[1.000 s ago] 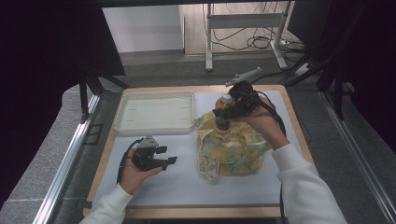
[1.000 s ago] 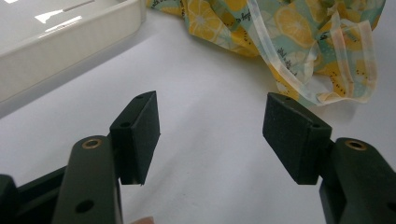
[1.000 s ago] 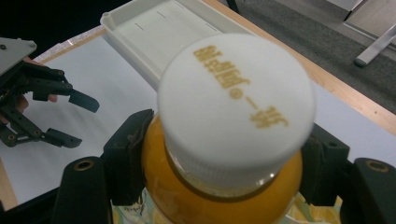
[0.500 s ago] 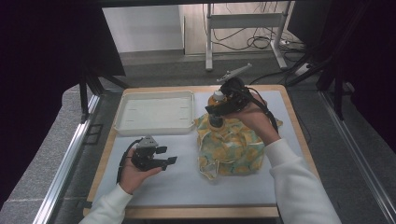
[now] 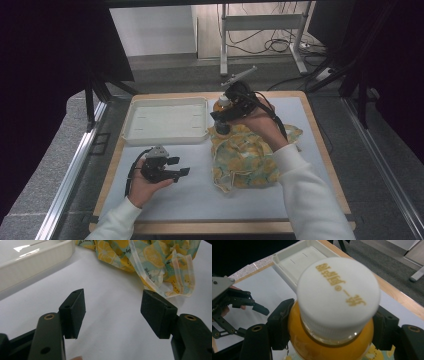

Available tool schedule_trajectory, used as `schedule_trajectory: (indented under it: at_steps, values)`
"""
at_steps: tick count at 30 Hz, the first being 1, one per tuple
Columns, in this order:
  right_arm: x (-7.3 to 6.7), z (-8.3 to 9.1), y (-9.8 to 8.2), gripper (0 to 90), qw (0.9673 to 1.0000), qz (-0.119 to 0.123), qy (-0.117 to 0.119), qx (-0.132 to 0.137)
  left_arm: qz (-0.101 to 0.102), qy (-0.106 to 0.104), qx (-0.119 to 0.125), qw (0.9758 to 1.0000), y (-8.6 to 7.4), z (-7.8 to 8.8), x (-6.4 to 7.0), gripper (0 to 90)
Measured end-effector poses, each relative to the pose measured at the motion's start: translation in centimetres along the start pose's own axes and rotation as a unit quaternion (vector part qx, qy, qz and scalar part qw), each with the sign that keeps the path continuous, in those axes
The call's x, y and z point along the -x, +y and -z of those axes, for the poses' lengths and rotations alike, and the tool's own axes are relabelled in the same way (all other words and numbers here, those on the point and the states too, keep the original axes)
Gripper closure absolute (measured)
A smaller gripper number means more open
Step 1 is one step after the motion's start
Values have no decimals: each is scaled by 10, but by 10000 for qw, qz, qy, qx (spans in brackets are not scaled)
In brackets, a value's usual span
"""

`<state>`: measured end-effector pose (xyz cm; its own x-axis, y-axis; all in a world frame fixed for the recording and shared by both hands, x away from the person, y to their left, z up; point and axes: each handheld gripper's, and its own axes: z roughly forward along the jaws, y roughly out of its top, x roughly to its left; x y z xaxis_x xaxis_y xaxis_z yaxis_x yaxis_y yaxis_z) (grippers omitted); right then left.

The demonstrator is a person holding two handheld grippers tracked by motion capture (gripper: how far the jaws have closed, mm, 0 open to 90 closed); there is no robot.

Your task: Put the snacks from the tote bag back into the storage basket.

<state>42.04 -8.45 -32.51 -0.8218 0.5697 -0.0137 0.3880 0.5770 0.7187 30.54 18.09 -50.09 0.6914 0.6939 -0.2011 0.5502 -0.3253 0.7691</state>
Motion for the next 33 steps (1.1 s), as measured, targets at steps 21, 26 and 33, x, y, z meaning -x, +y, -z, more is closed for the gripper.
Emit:
schedule_trajectory:
  at_steps: [21,26,33]
  values:
    - [-4,-24,11,299,10000,-1,44,-41,-61,55,-47,10000,0,-1,-1,367]
    - [-3,-29,13,298,10000,-32,26,-63,-67,50,-47,10000,0,-1,-1,367]
    - [-3,-36,17,298,10000,-46,16,-64,-69,46,-42,10000,0,-1,-1,368]
